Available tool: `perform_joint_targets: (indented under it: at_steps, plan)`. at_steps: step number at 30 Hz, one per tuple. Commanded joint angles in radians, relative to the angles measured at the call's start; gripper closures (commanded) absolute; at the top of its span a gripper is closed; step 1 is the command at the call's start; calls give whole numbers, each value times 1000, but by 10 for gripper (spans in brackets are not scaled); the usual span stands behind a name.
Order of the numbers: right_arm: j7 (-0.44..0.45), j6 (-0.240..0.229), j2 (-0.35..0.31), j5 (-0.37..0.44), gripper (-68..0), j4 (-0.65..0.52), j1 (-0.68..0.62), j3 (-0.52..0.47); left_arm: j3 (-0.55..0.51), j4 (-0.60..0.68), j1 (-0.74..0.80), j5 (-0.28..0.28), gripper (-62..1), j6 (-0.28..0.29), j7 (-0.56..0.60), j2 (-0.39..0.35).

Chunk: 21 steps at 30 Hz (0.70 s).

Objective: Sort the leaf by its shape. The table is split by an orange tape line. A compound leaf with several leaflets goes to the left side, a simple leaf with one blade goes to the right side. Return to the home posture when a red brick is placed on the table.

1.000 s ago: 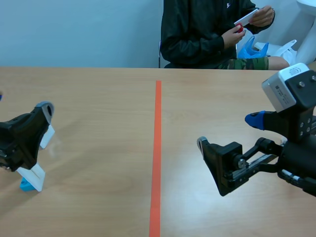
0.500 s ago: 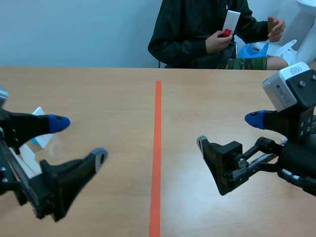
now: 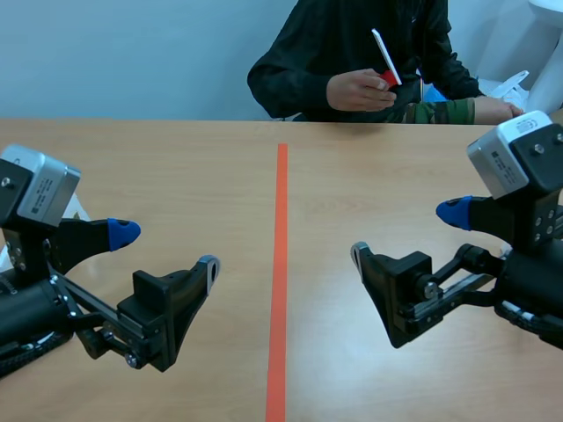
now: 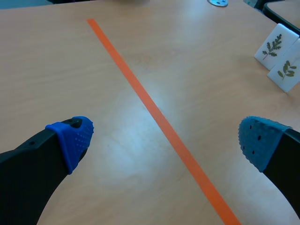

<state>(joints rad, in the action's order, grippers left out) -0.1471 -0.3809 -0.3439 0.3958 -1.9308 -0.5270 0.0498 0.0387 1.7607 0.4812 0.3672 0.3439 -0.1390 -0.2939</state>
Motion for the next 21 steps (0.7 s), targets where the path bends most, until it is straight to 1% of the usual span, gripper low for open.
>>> perform_joint_targets:
  at_steps: [1,4,21]
  plan:
    - [15,0,-11,8,-679,-4,11,-5,-5,15,-2,7,-623,6,6,-3]
    - [15,8,-11,8,-679,-4,11,-5,-5,15,-2,7,-623,6,7,-3]
    - [16,8,-11,8,-679,-4,12,-5,-5,15,-2,9,-623,8,8,-3]
